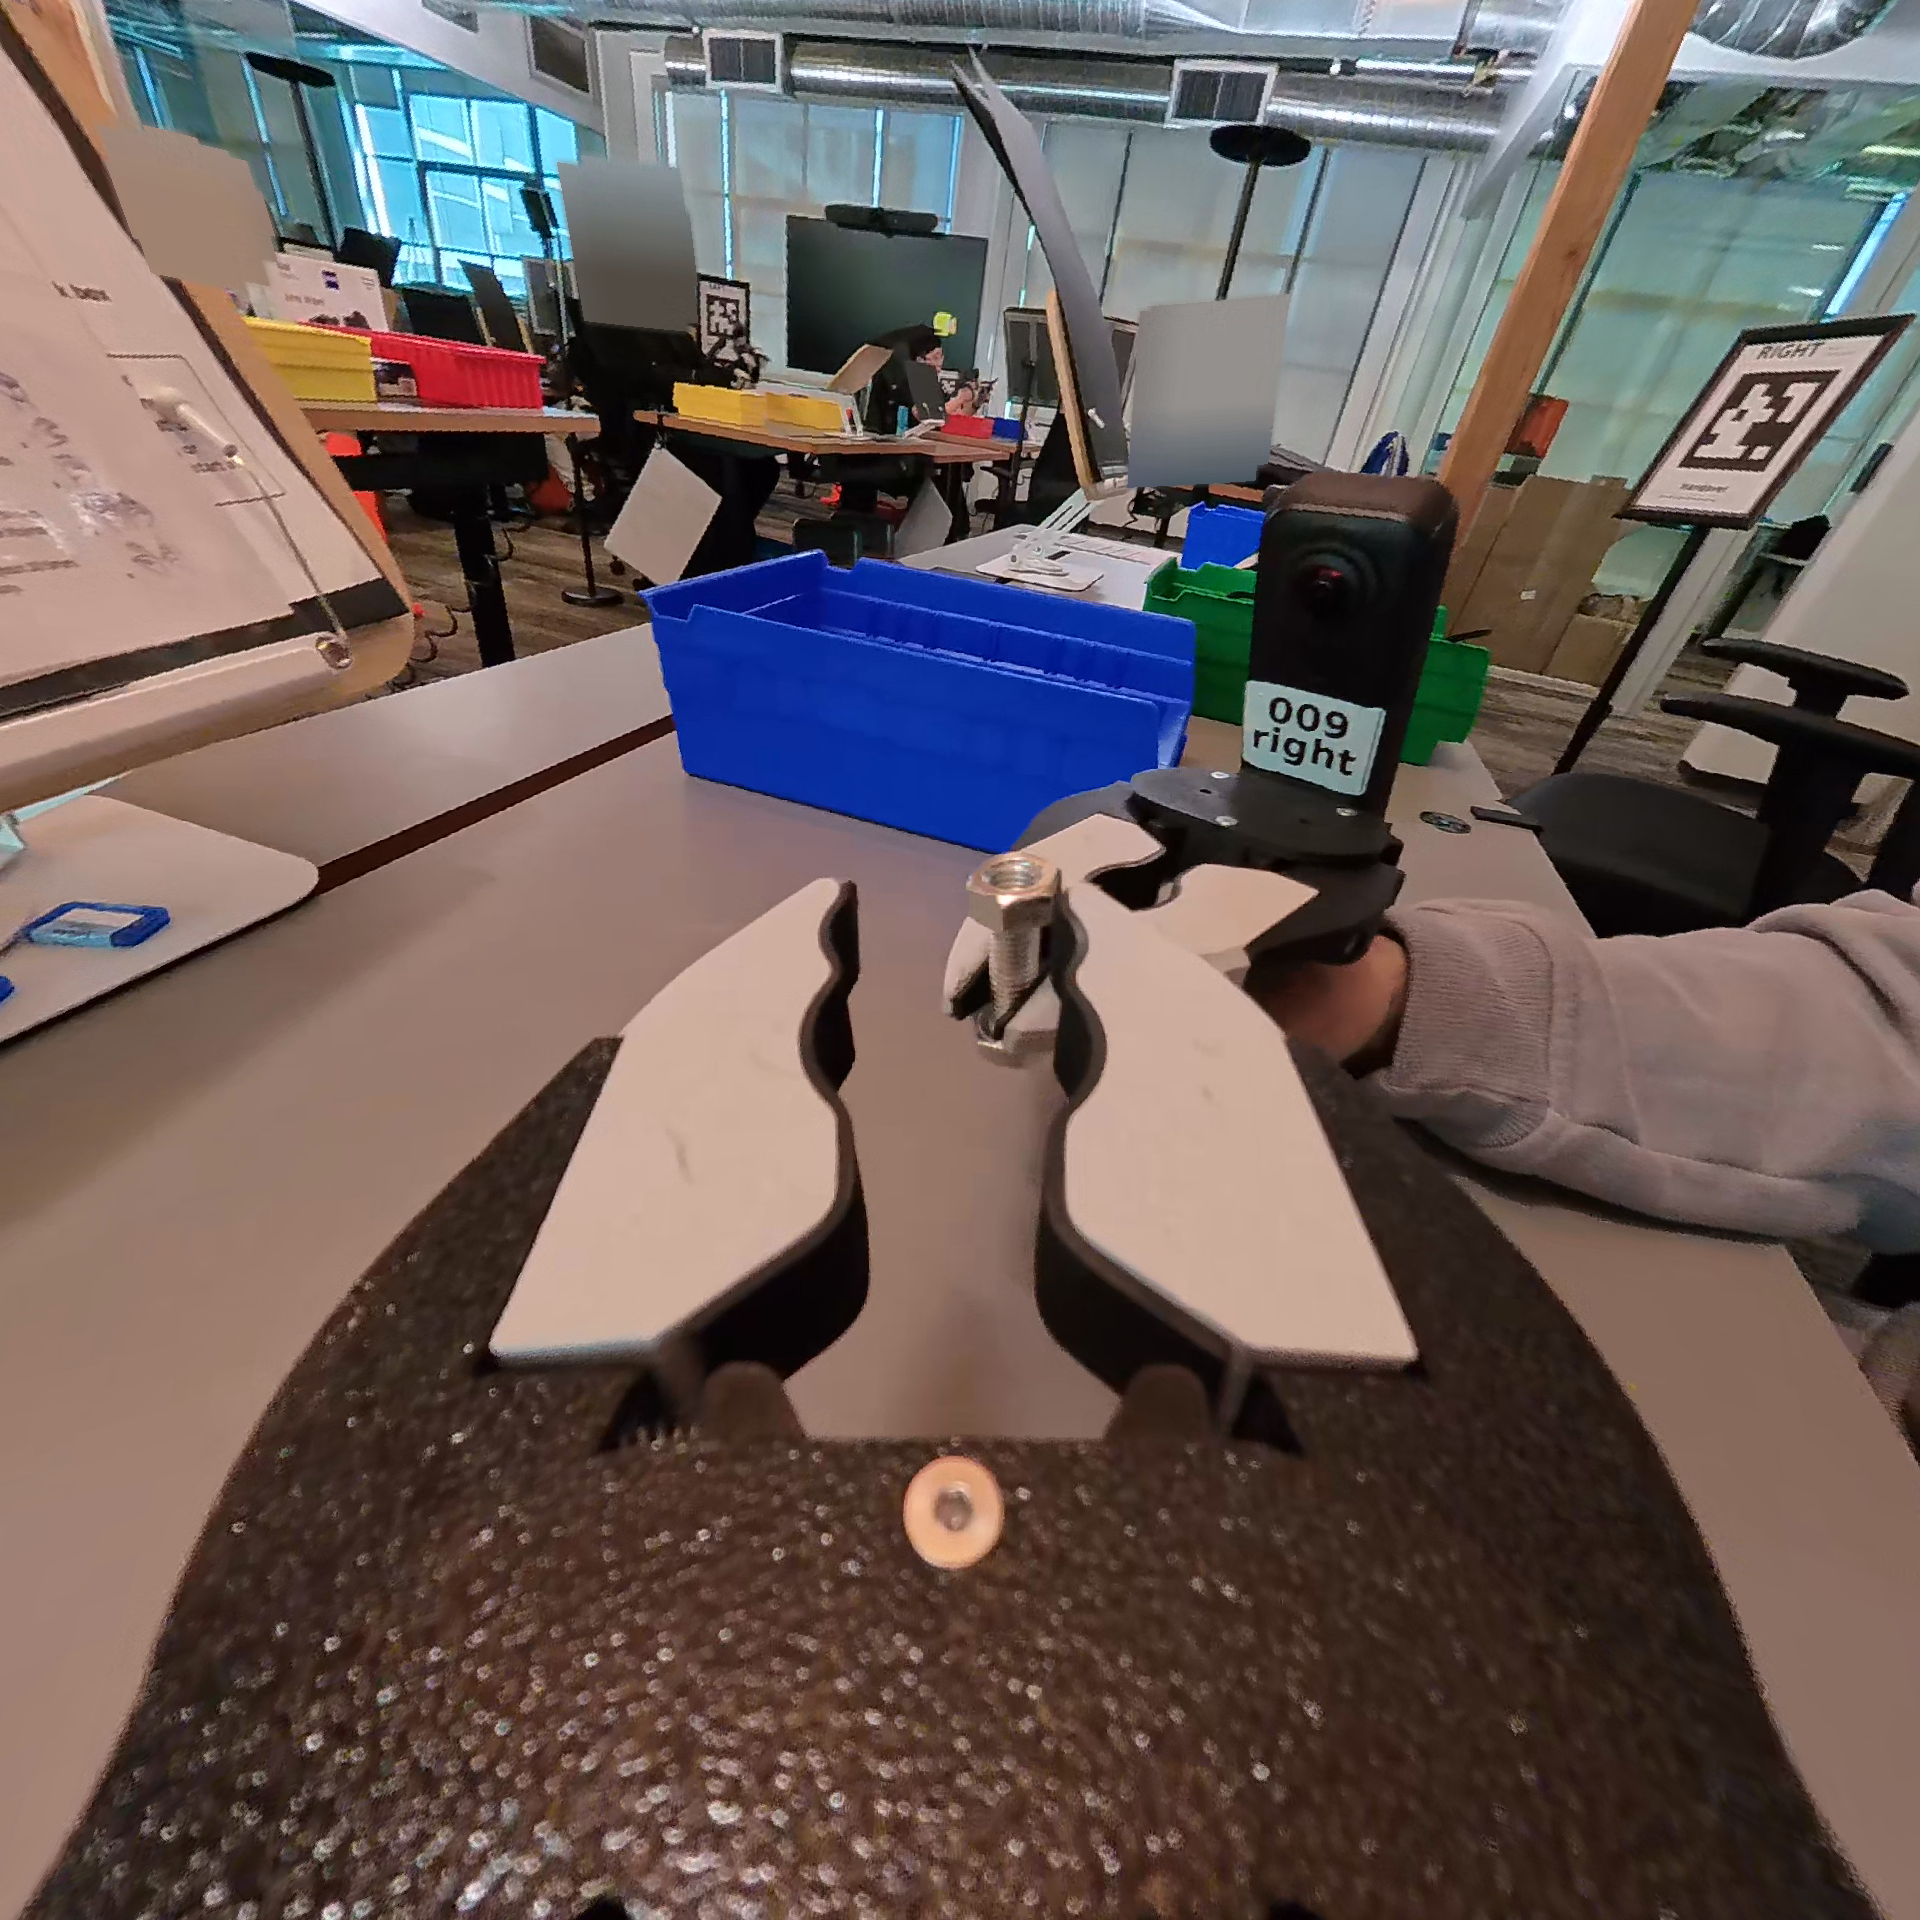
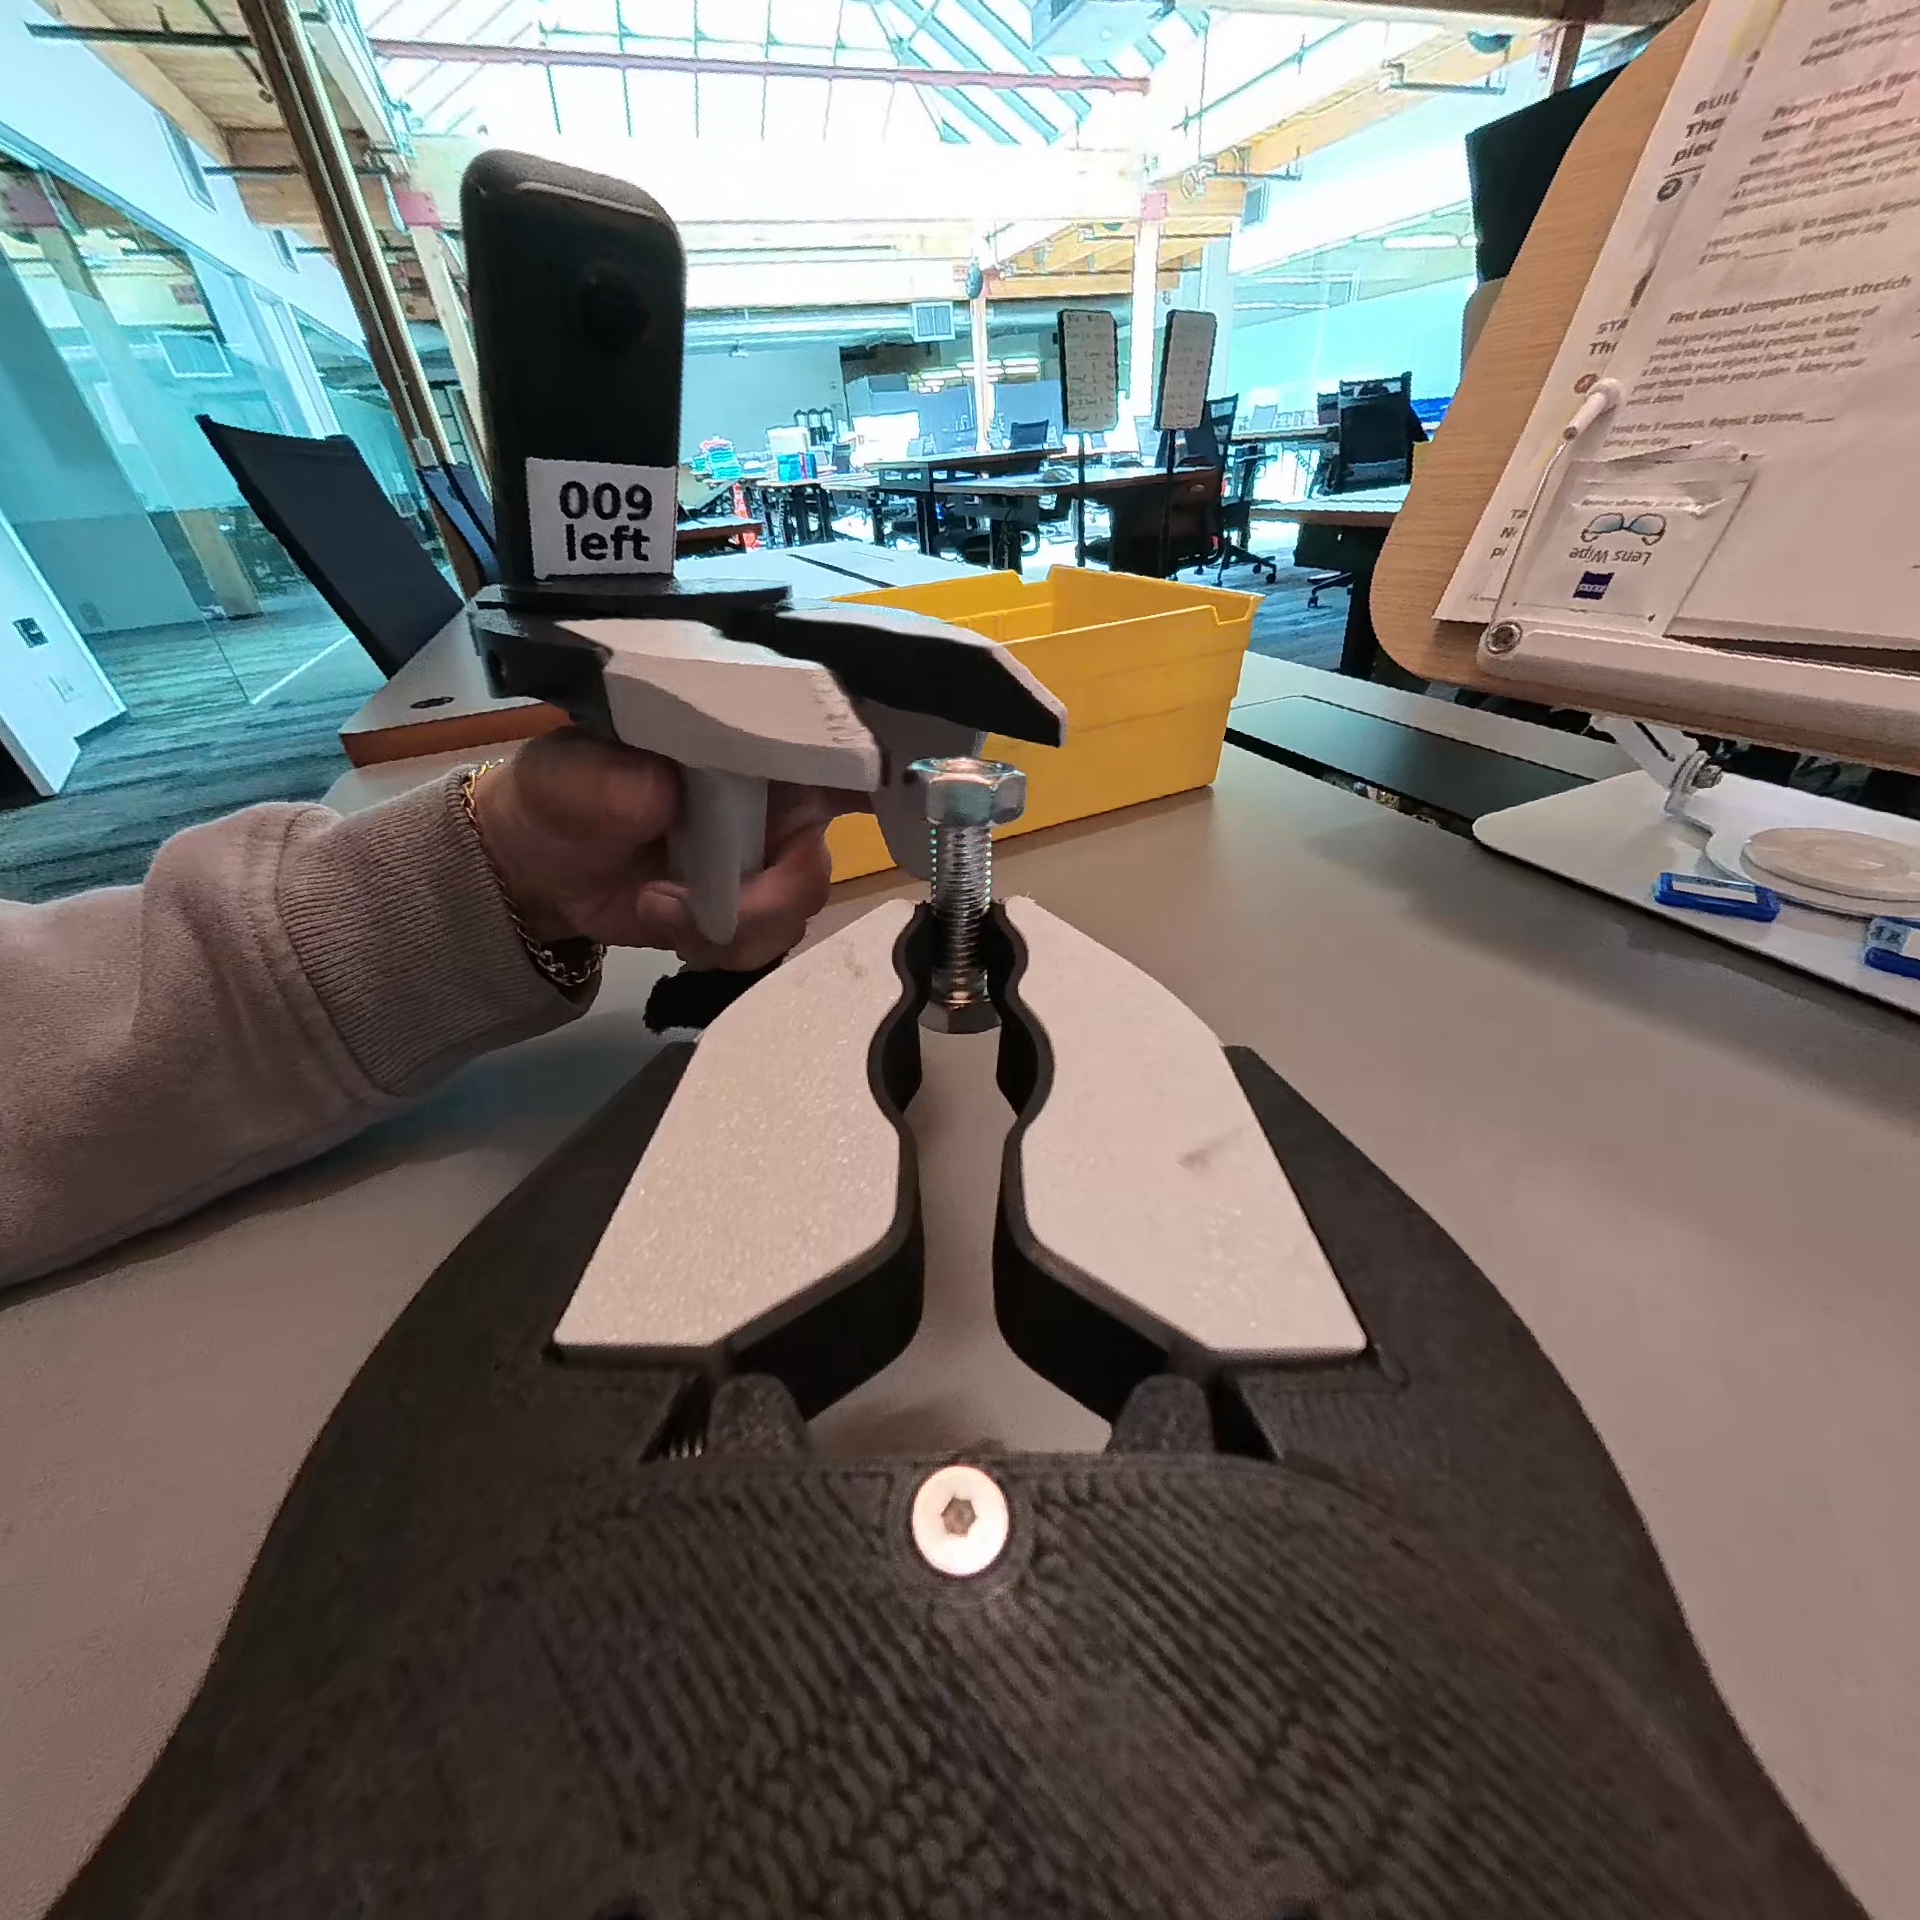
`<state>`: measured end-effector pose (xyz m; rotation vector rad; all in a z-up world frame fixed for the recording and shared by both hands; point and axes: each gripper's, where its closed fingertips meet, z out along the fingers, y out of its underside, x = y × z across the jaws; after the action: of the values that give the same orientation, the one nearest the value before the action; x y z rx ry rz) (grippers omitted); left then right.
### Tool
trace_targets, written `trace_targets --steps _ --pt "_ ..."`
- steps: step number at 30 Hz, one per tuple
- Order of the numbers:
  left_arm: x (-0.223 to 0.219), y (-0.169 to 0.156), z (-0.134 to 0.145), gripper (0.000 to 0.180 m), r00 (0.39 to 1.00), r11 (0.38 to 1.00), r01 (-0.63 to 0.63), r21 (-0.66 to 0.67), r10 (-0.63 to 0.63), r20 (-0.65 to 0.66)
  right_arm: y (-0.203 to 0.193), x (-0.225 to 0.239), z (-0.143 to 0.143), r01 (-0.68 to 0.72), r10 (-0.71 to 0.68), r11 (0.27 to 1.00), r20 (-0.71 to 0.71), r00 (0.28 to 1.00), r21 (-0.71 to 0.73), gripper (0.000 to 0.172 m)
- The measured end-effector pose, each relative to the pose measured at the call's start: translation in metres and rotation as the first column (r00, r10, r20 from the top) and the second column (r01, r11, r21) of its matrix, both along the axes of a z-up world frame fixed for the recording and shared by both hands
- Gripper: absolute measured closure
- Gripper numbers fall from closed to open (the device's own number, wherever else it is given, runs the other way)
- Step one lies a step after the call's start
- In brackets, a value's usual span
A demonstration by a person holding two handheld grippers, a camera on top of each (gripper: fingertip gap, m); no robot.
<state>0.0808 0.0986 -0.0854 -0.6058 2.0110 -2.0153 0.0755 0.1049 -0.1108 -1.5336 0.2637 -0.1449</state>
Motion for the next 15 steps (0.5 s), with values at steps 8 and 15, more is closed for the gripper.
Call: trace_targets --steps 8,15 --pt "0.0022 -0.0047 -0.0041 0.144 1.000 1.000 -0.014 0.017 0.014 -0.004 -0.0003 0.0002 0.0014 0.008 -0.008 1.000 0.013 1.000 0.008 0.162" --pt "0.0020 -0.0011 -0.0012 0.144 1.000 1.000 -0.018 0.007 0.018 0.006 -0.0033 0.0033 0.0031 0.029 -0.029 0.999 0.024 0.999 0.014 0.162"
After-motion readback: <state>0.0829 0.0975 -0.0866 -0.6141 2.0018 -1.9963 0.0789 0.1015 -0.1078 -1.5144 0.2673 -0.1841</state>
